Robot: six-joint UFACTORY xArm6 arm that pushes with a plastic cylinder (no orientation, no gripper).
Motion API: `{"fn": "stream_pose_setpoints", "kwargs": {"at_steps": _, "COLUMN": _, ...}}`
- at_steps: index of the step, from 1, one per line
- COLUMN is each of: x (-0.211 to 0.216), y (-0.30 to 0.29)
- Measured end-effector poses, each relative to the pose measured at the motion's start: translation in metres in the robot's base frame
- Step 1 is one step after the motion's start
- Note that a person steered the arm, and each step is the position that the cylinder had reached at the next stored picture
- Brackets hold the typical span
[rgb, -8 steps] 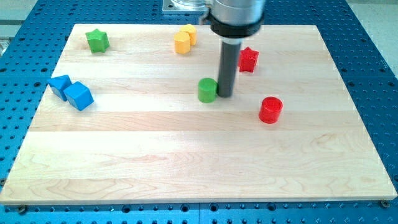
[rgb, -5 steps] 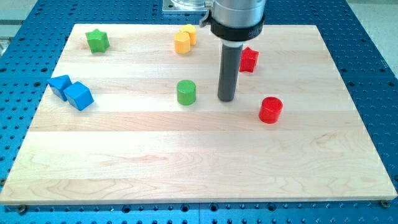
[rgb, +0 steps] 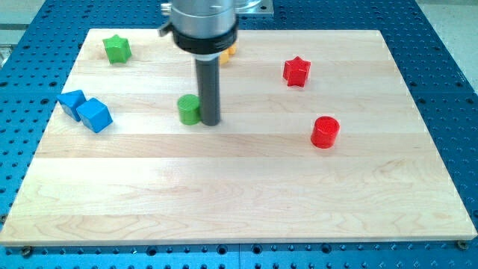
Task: Push the green circle into the green star
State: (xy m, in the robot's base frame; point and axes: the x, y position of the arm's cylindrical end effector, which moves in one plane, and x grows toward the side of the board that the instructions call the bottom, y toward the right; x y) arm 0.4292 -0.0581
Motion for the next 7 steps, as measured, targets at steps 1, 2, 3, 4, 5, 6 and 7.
{"fn": "stream_pose_setpoints", "kwargs": {"at_steps": 1, "x": 0.007, "y": -0.047}}
{"fn": "stream_pose_setpoints", "kwargs": {"at_steps": 2, "x": -0.008, "y": -0.067}}
{"fn": "stream_pose_setpoints", "kwargs": {"at_steps": 3, "x": -0.036, "y": -0.073}}
{"fn": "stream_pose_setpoints", "kwargs": {"at_steps": 4, "x": 0.003, "y": -0.080}}
{"fn": "stream_pose_setpoints", "kwargs": {"at_steps": 5, "x": -0.035, "y": -0.095}}
{"fn": "stream_pose_setpoints", "kwargs": {"at_steps": 6, "x": -0.102, "y": -0.095}}
{"fn": "stream_pose_setpoints", "kwargs": {"at_steps": 7, "x": -0.117, "y": -0.095}}
